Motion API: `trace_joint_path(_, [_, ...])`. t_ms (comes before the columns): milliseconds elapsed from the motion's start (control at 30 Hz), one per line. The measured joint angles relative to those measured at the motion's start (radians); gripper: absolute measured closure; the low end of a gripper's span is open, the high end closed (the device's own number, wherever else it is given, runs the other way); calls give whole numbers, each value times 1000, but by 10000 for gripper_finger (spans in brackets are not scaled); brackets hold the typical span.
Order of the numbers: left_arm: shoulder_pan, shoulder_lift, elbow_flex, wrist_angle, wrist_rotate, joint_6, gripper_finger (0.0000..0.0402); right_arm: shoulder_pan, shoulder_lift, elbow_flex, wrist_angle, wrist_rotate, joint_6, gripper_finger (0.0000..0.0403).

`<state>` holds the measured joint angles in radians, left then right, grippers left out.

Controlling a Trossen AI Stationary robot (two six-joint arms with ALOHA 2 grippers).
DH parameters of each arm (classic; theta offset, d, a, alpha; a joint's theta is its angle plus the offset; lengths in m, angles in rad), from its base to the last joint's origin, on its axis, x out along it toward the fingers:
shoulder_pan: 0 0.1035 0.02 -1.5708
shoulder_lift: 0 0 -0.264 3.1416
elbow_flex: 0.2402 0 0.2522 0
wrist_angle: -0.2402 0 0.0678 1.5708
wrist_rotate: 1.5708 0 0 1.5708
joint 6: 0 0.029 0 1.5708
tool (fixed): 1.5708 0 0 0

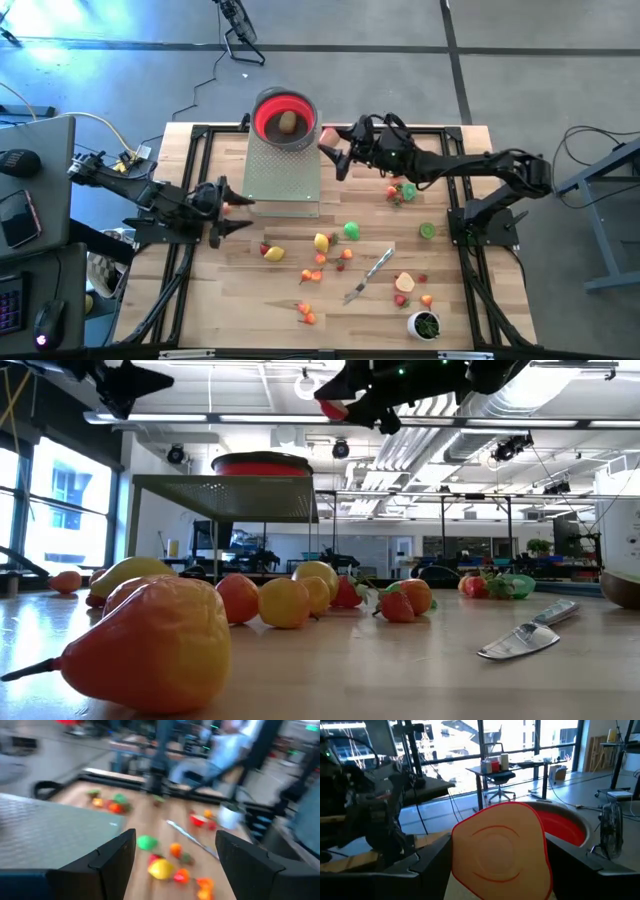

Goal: Pick & Place Fruit
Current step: Put the half apple into the red strainer on the shelf

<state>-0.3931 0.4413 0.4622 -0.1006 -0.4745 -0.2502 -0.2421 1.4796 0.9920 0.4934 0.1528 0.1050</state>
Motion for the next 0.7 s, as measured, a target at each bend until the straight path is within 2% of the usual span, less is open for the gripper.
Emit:
trace_joint_path(100, [0,9,0,3,-105,-24,135,19,0,0,4,-5,-31,141])
trace_joint_path(200, [0,16,0,4,-167,-31,135,41,0,0,5,-25,-57,143])
trace_joint_path(333, [0,16,0,48,-214,-45,135,68,0,0,11,-25,-82,139])
trace_joint_path(700, [1,12,0,84,-244,-43,135,74,0,0,140,-55,-104,140])
